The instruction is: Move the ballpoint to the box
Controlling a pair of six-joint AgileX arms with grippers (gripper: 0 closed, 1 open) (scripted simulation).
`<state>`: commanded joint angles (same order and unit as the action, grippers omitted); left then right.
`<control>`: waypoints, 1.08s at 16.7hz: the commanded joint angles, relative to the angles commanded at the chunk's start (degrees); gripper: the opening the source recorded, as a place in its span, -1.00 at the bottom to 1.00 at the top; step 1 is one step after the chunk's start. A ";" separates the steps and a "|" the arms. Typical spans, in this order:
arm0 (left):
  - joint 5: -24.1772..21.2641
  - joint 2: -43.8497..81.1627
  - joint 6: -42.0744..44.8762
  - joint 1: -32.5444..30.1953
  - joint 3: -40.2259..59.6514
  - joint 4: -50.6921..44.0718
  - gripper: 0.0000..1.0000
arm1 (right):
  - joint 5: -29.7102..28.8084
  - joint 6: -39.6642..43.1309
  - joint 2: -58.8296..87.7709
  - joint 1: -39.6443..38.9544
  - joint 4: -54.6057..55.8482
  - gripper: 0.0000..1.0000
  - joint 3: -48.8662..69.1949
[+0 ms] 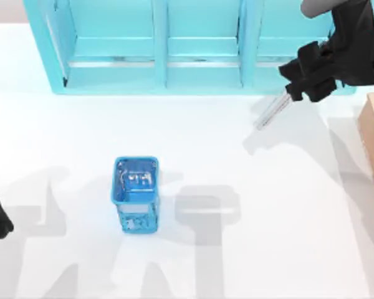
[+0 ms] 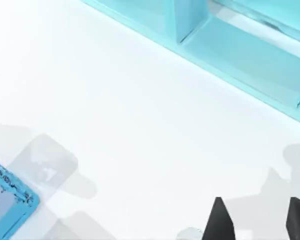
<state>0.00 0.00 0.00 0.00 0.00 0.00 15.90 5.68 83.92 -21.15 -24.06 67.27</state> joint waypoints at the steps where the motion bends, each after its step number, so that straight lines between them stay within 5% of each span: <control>1: 0.00 0.00 0.00 0.00 0.00 0.00 1.00 | -0.23 2.20 -0.49 3.87 -4.20 -1.00 1.49; 9: 0.00 0.00 0.00 0.00 0.00 0.00 1.00 | -1.99 19.44 -7.01 34.06 -35.61 -1.00 10.78; 18: 0.00 0.00 0.00 0.00 0.00 0.00 1.00 | -2.47 21.87 -7.96 37.01 -37.98 -1.00 10.37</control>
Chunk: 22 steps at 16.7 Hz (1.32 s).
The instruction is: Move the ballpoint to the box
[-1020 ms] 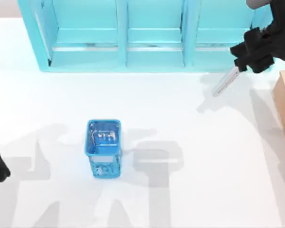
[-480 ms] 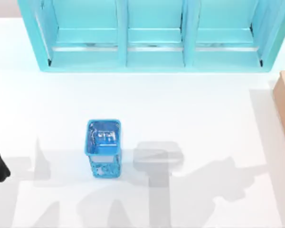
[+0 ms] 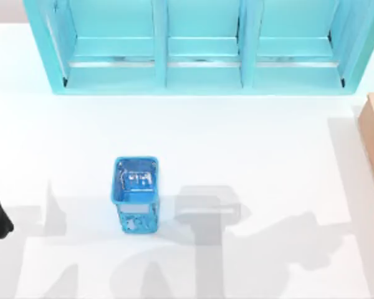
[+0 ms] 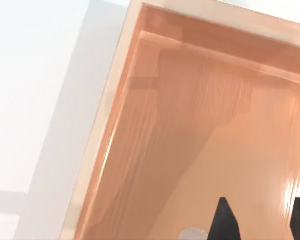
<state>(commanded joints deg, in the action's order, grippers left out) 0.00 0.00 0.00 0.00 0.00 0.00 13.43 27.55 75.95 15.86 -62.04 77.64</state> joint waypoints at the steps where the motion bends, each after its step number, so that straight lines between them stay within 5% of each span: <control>1: 0.00 0.00 0.00 0.00 0.00 0.00 1.00 | -0.06 -0.10 0.13 -0.22 1.34 -1.00 -1.26; 11: 0.00 0.00 0.00 0.00 0.00 0.00 1.00 | -0.98 -1.51 0.17 -1.30 14.01 -1.00 -13.03; 22: 0.00 0.00 0.00 0.00 0.00 0.00 1.00 | -0.98 -1.51 0.17 -1.30 14.01 0.66 -13.03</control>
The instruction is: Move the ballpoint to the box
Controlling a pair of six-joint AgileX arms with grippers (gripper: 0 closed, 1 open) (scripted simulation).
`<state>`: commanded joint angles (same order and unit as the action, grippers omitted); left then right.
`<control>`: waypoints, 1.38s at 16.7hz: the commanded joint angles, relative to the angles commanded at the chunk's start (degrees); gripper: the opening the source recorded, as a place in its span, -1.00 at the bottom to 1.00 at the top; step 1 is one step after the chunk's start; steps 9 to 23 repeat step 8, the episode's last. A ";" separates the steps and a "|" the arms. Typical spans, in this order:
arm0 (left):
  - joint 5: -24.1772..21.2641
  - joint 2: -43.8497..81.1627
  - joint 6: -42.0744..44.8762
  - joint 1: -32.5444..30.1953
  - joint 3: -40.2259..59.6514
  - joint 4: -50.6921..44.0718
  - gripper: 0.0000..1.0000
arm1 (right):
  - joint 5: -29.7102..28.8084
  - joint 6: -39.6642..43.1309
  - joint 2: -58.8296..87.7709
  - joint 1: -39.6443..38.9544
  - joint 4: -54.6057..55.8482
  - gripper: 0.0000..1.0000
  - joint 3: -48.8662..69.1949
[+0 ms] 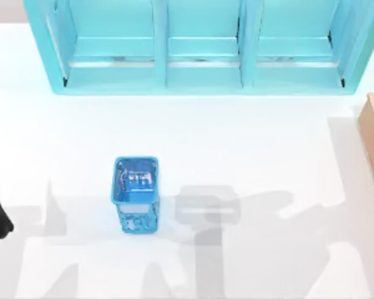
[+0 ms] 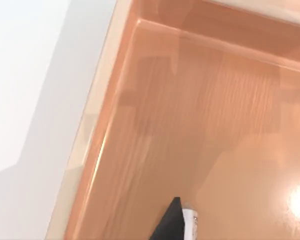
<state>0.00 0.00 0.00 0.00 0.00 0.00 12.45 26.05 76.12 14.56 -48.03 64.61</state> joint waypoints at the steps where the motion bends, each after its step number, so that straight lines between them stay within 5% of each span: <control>1: 0.00 0.00 0.00 0.00 0.00 0.00 1.00 | 0.00 0.00 0.00 0.00 0.00 0.81 0.00; 3: 0.00 0.00 0.00 0.00 0.00 0.00 1.00 | 0.00 0.00 0.00 0.00 0.00 1.00 0.00; 23: 0.00 0.00 0.00 0.00 0.00 0.00 1.00 | 0.00 0.00 0.00 0.00 0.00 1.00 0.00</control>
